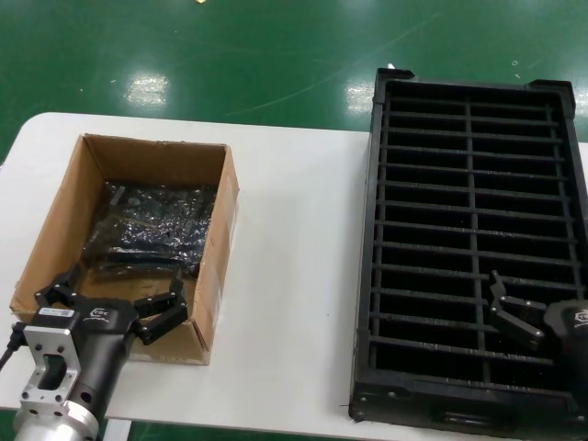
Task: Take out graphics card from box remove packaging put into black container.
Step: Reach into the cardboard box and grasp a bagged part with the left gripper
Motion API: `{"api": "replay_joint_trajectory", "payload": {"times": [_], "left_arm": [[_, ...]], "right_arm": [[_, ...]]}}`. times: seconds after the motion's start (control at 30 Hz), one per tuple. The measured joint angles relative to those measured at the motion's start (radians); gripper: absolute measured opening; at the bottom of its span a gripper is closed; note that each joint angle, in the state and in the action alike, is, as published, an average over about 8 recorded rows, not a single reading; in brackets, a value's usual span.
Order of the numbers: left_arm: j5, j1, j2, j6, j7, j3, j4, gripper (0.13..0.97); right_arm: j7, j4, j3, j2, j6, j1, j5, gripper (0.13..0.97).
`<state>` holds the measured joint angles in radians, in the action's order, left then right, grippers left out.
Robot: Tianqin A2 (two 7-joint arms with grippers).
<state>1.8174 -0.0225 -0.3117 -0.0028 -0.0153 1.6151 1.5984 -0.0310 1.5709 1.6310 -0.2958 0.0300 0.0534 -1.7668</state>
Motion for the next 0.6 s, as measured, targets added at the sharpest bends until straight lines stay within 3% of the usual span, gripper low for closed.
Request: {"api": "replay_joint_trajectory", "payload": {"times": [0.6], "left_arm": [[0.000, 0.000, 0.000, 0.000, 0.000, 0.000, 0.000, 0.966]], "right_arm": [[0.000, 0.000, 0.000, 0.000, 0.000, 0.000, 0.000, 0.966]]}}
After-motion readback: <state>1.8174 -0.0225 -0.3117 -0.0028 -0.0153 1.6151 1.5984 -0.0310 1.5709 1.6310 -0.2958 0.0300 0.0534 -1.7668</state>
